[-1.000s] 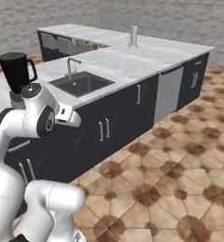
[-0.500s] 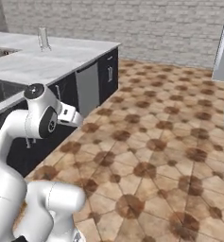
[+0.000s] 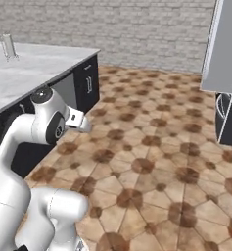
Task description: Pick the apple and banana from the fridge and place them on the plate next to the blender to make a fruit smoothie.
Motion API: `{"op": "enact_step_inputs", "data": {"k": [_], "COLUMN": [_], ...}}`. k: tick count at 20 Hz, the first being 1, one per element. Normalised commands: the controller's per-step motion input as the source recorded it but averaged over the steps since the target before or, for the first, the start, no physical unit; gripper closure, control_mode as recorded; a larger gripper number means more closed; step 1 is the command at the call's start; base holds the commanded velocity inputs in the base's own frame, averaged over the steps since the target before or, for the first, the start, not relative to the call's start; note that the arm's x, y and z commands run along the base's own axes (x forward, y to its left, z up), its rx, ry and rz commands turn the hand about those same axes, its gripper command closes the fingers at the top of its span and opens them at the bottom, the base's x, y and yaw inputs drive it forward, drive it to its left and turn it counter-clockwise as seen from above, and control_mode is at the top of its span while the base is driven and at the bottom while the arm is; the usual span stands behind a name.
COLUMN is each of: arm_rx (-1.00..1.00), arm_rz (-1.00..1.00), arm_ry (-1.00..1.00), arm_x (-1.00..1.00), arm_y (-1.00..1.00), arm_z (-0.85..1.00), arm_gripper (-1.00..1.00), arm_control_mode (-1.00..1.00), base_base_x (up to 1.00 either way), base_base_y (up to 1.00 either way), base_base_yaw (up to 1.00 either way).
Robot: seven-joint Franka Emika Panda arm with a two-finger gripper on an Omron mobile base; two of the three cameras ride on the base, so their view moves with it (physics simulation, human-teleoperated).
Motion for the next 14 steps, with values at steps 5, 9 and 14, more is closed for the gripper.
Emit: {"op": "enact_step_inputs", "data": {"k": [5,9,14], "arm_rx": [0.00,0.00,0.00], "arm_rz": [0.00,0.00,0.00], "arm_ry": [0.00,0.00,0.00], "arm_x": [0.00,0.00,0.00], "arm_y": [0.00,0.00,0.00], "arm_z": [0.00,0.00,0.00], "arm_gripper": [-1.00,-1.00,-1.00], "arm_control_mode": [1.00,1.00,1.00], "base_base_x": [1.00,1.00,1.00], "base_base_y": [0.16,0.46,0.64], "base_base_yaw": [-0.08,-0.13,-0.18]}}
